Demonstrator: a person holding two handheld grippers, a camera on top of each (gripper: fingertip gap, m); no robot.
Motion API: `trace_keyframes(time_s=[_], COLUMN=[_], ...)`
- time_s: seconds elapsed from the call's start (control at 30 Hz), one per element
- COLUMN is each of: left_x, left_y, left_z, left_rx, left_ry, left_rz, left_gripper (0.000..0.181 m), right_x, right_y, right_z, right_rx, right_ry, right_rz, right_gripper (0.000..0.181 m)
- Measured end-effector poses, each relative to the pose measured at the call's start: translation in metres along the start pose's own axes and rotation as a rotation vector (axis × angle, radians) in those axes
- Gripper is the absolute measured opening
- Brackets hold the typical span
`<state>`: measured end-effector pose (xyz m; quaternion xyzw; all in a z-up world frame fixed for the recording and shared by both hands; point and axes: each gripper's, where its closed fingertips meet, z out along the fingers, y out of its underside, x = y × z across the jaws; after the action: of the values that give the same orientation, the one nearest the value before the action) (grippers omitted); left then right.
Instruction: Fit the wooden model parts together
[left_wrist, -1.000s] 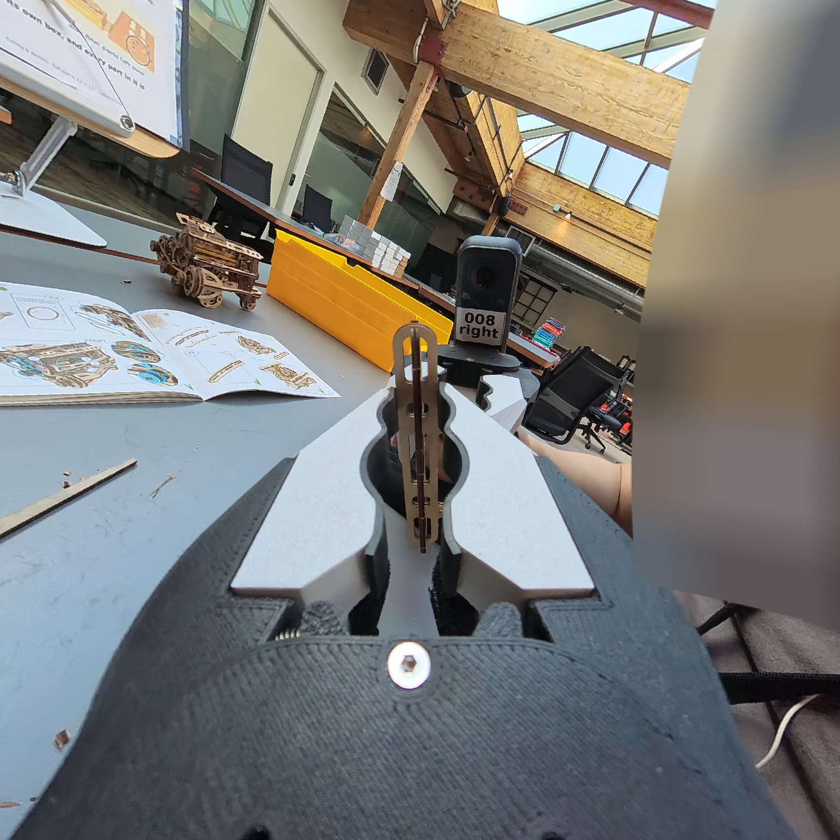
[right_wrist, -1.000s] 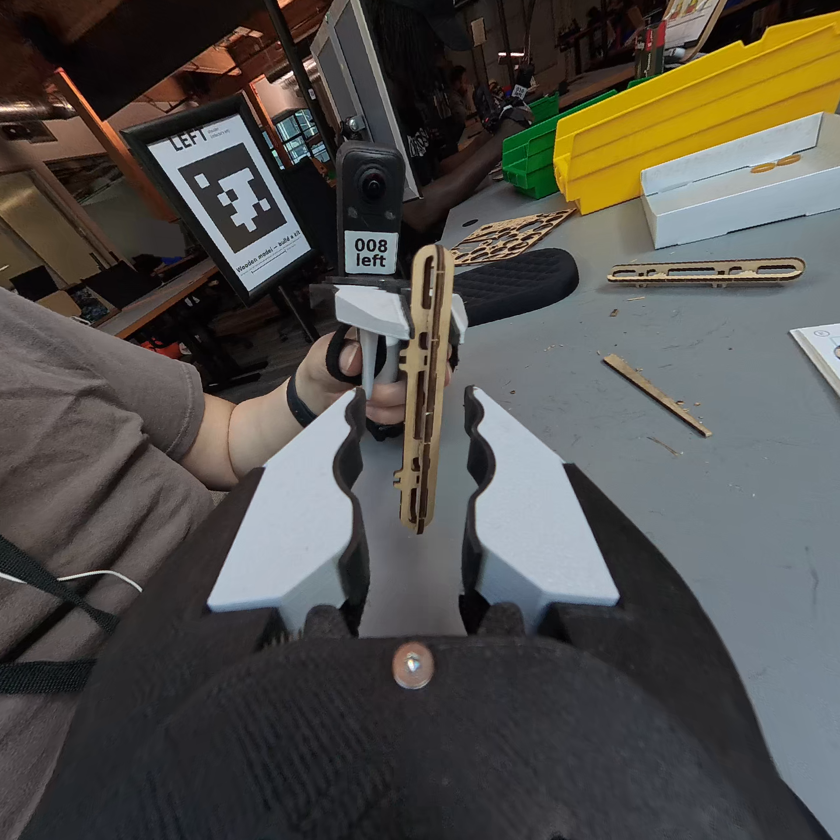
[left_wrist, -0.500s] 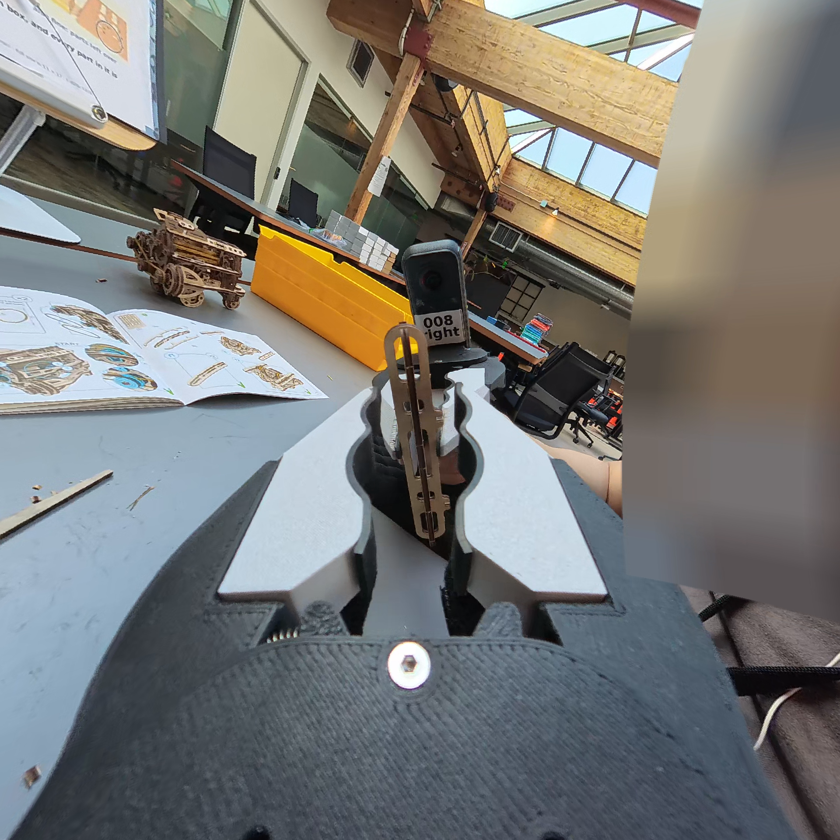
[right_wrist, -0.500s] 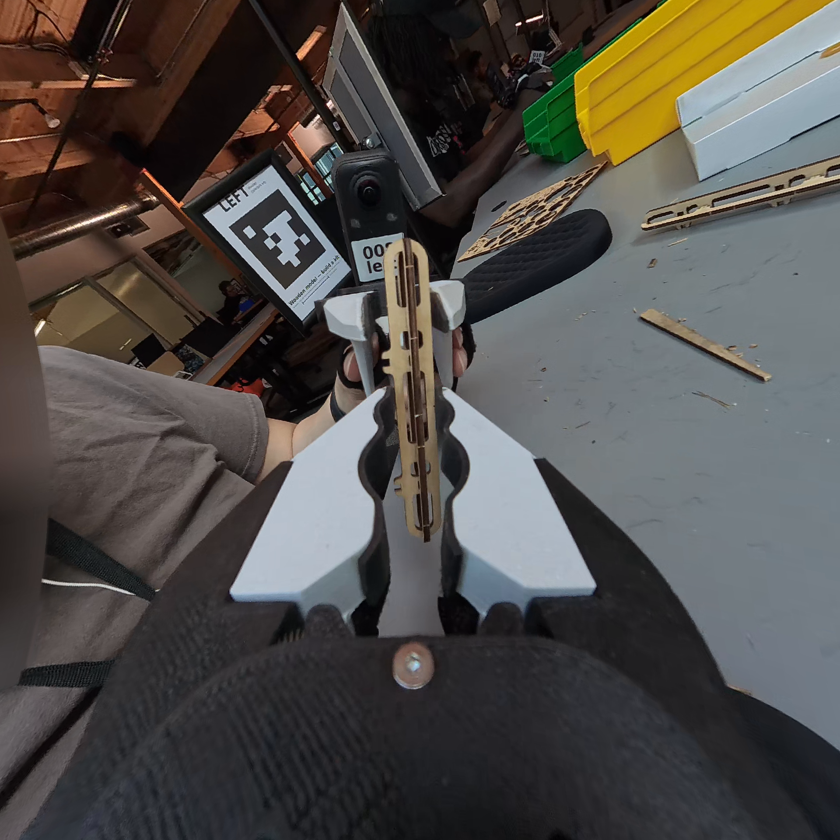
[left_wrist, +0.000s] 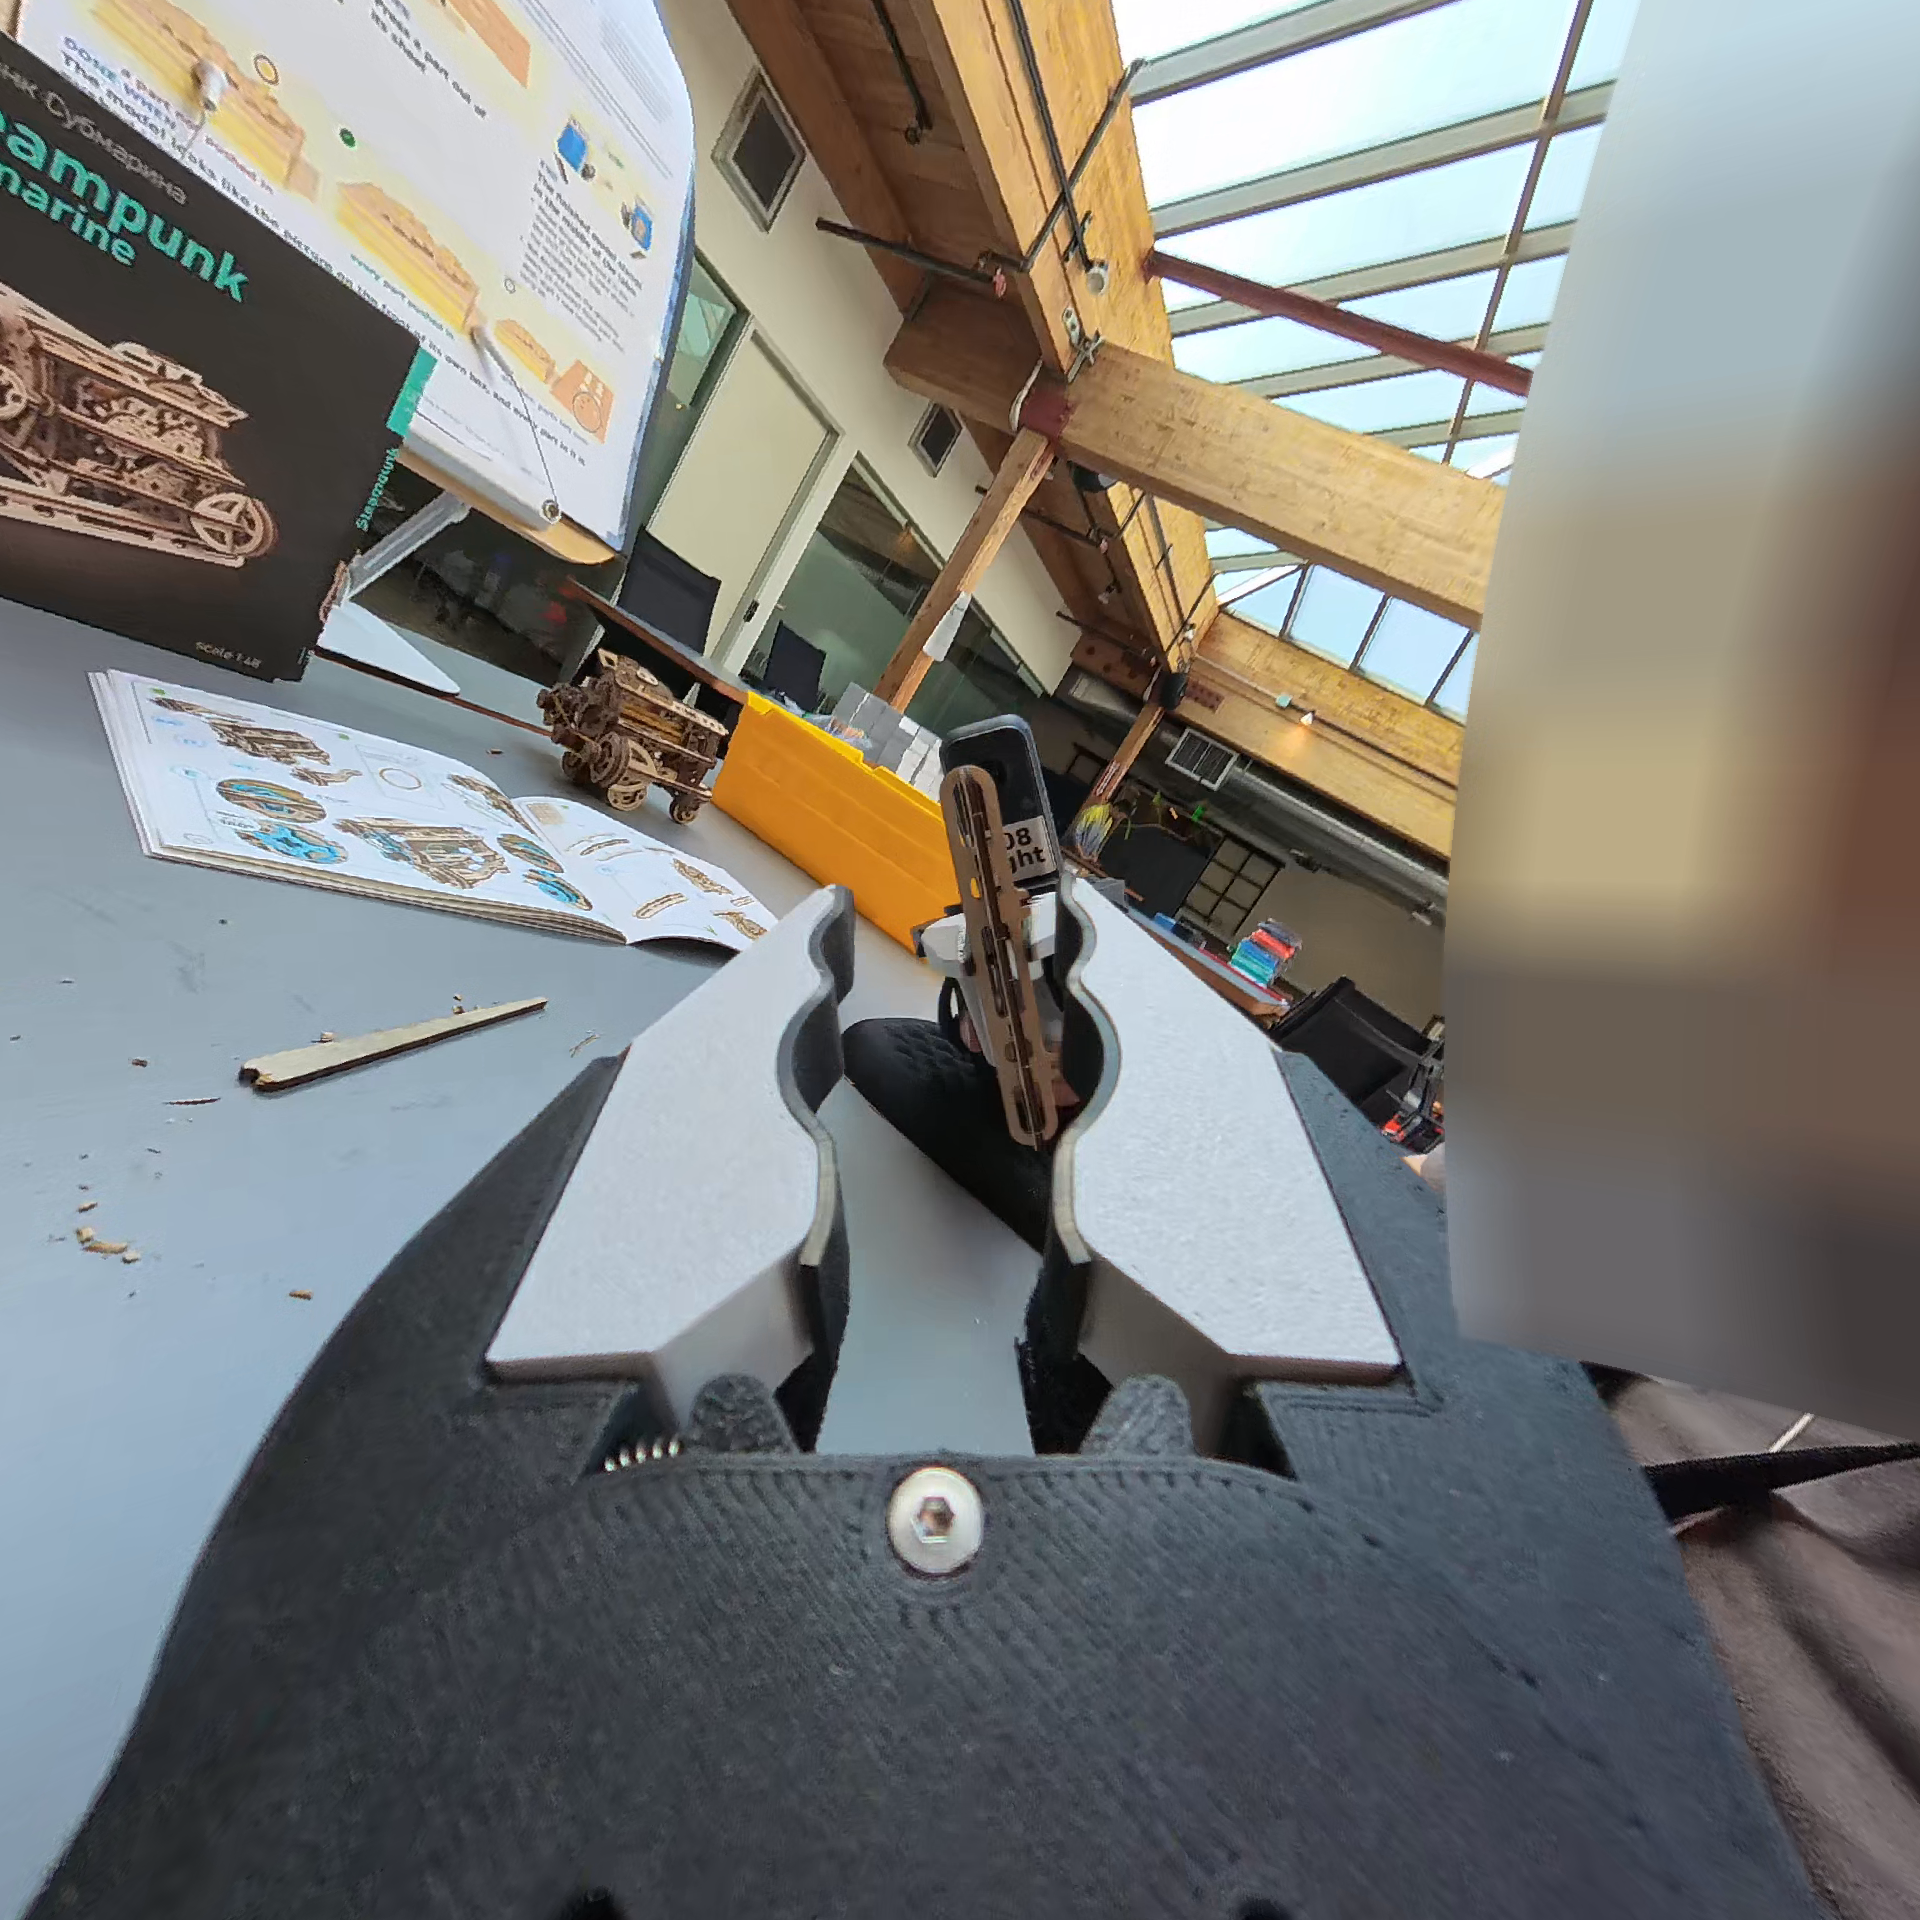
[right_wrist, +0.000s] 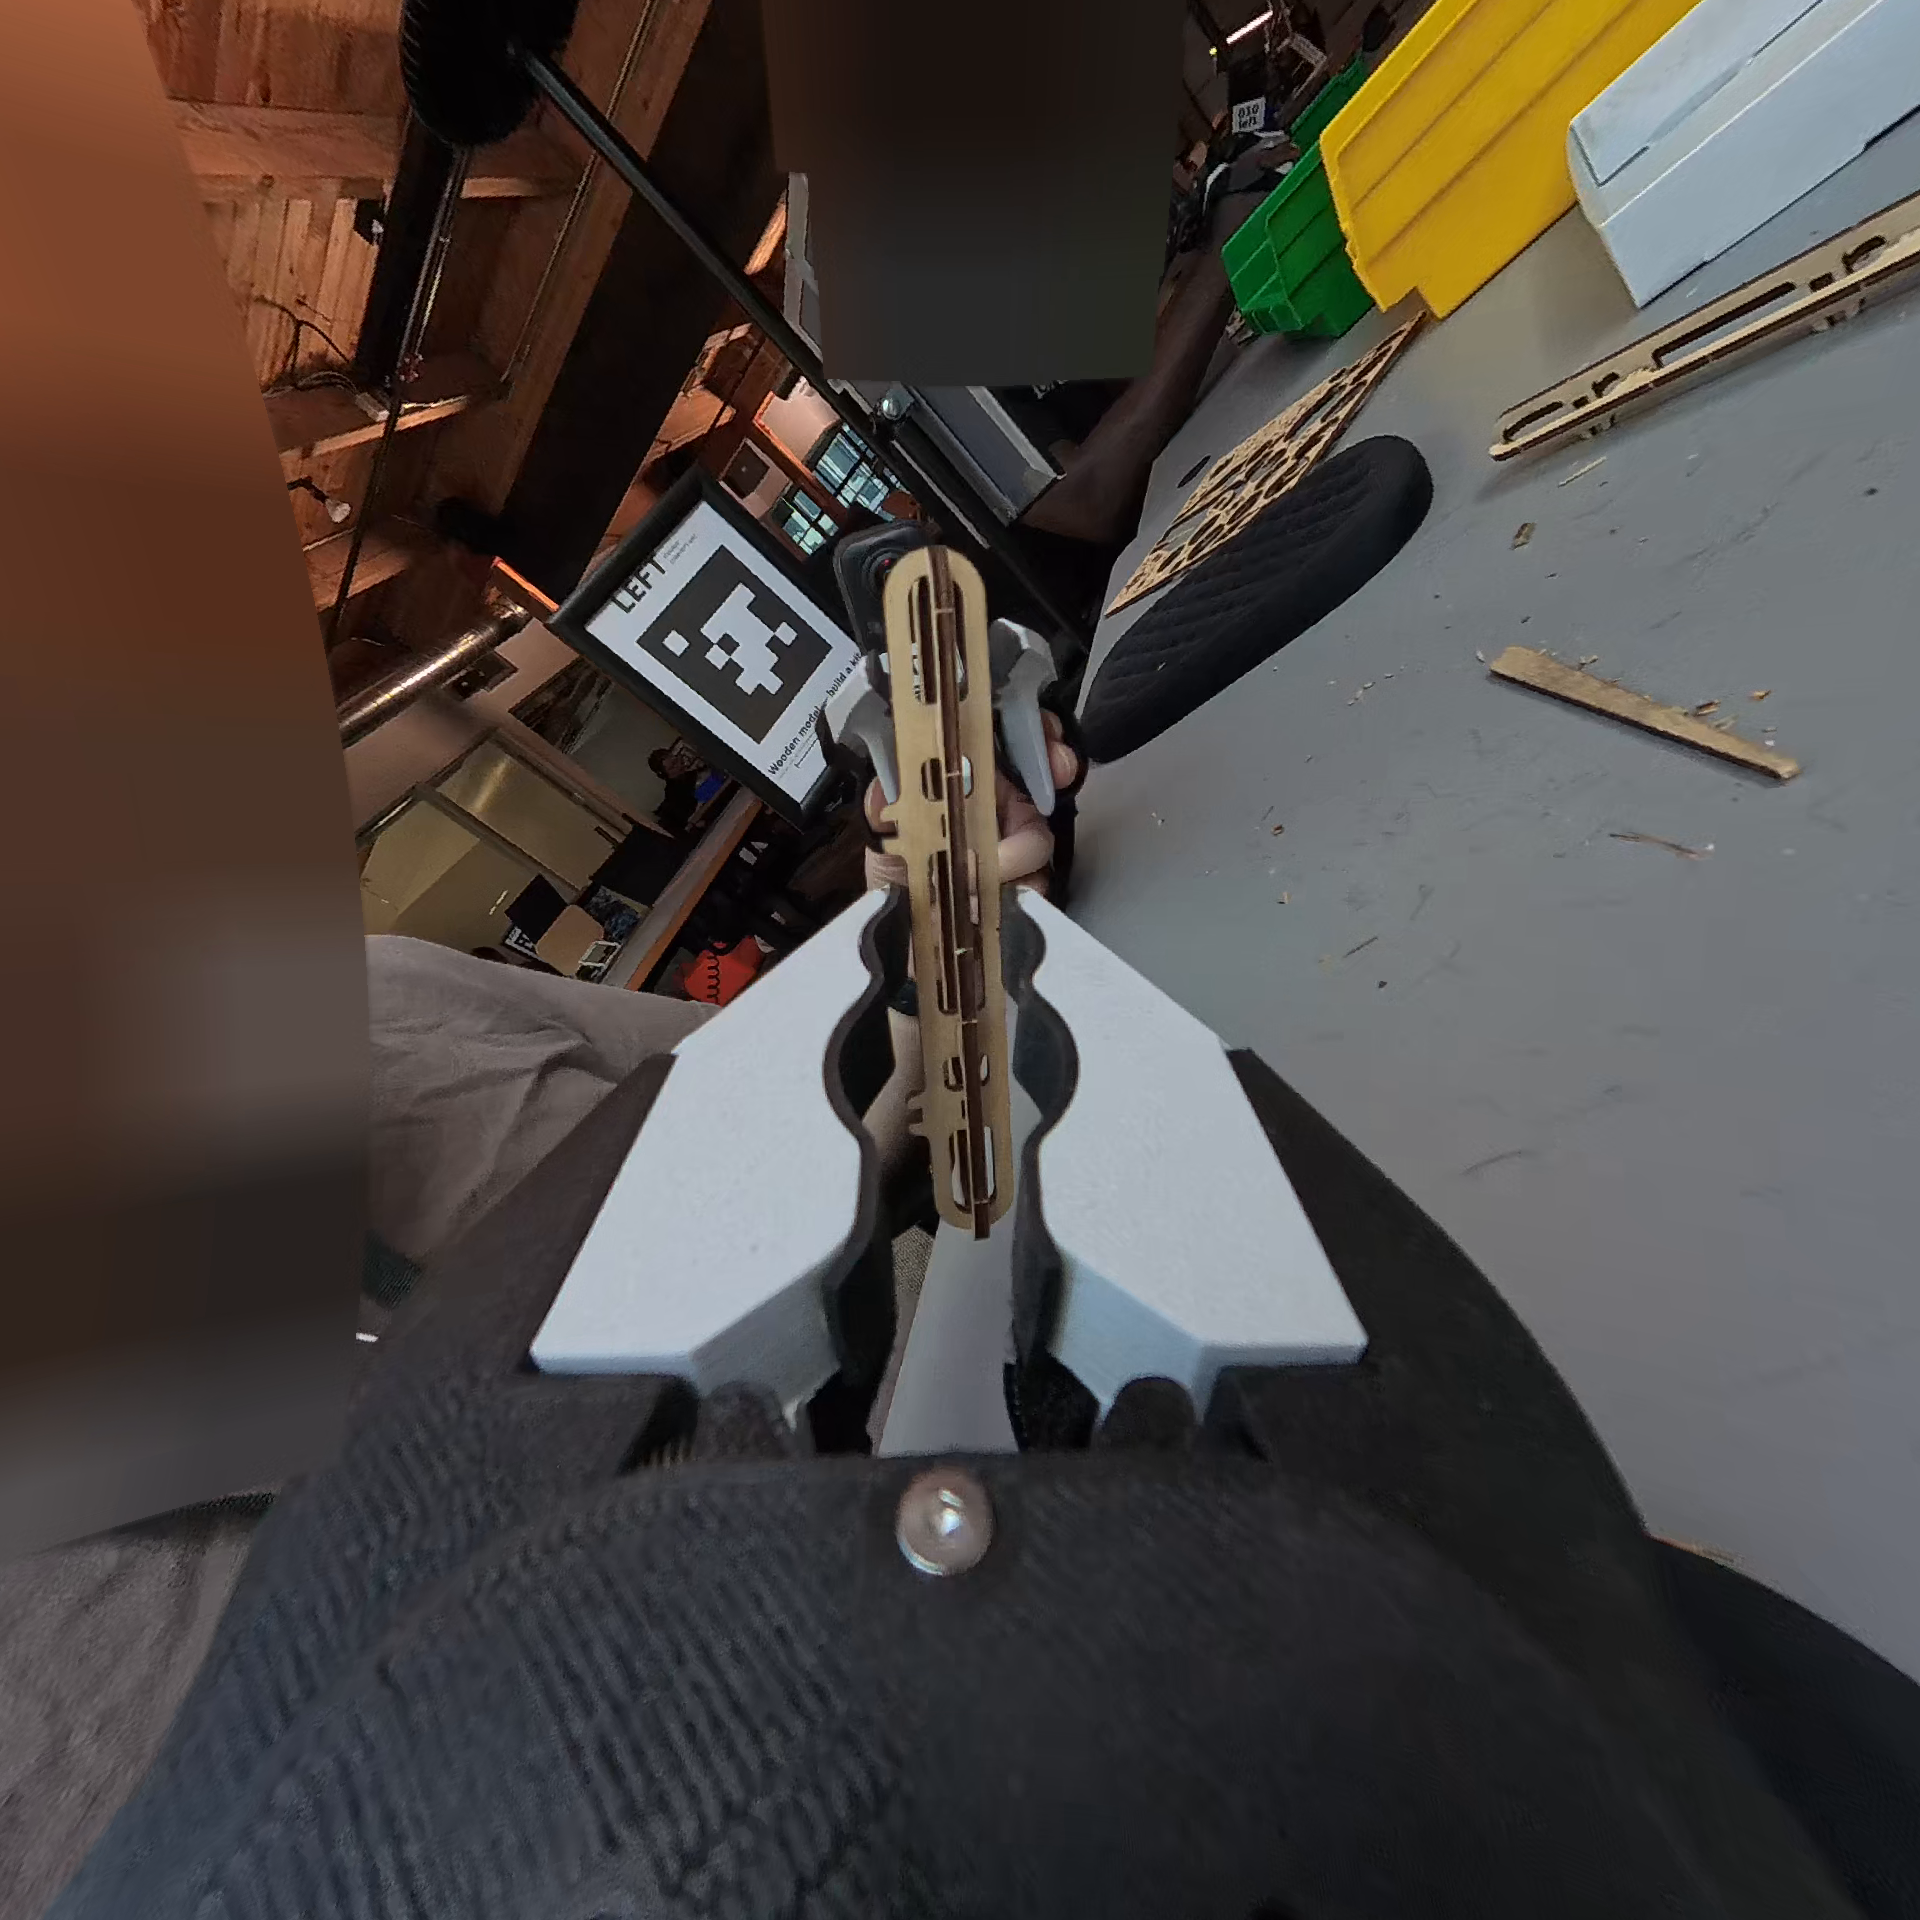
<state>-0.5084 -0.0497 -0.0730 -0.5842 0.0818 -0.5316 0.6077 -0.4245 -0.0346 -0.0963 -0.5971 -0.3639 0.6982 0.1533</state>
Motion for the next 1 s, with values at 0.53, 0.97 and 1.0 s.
trace_keyframes(time_s=[0.53, 0.97, 1.0], left_x=[0.022, 0.027, 0.028], left_y=[0.006, 0.006, 0.006], left_z=[-0.009, -0.011, -0.01], left_rx=[-0.014, -0.015, -0.018], left_ry=[0.086, 0.147, 0.15], left_rz=[0.009, -0.013, -0.012], left_gripper=[0.034, 0.031, 0.031], right_x=[0.122, 0.186, 0.188], right_y=[-0.06, -0.066, -0.067], right_z=[0.079, 0.122, 0.124], right_rx=[-0.991, -1.3, -1.295], right_ry=[0.5, 0.413, 0.415], right_rz=[-0.885, -1.287, -1.3], right_gripper=[0.015, 0.016, 0.016])
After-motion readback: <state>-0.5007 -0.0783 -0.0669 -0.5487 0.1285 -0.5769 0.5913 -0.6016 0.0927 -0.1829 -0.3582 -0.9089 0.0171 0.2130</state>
